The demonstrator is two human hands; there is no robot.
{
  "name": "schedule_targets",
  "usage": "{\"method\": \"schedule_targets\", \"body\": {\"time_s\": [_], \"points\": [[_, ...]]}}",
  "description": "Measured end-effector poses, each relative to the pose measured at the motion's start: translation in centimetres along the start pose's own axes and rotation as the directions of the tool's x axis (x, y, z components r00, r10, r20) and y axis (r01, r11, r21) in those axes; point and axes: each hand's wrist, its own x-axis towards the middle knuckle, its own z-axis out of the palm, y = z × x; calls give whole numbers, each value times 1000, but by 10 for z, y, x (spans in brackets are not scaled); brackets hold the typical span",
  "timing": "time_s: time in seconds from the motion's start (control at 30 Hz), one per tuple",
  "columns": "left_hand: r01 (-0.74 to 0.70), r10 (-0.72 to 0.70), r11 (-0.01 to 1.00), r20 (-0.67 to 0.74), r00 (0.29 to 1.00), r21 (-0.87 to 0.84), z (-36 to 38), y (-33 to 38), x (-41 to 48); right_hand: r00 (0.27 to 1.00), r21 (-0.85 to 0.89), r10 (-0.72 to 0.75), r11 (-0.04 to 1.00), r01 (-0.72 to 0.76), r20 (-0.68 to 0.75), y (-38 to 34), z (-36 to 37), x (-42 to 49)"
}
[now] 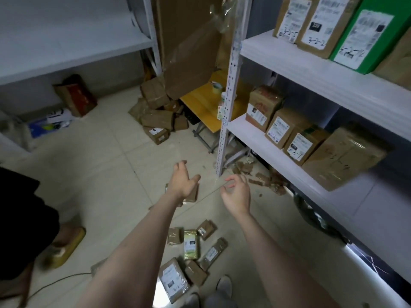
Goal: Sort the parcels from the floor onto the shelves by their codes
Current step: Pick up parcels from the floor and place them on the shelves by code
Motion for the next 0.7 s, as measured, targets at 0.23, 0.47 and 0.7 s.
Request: {"method": "schedule_targets", "body": {"time_s": [0.23,0.47,0.7], "points": [[211,-213,976,-45,976,-51,8,-43,20,985,-20,43,999,-41,169,21,46,36],[310,-315,944,-36,948,-113,32,-58,54,954,-73,66,996,-47,293,52,85,82],[385,-391,915,-28,920,-122,73,-98,93,920,-146,105,988,-53,377,106,127,124]]}}
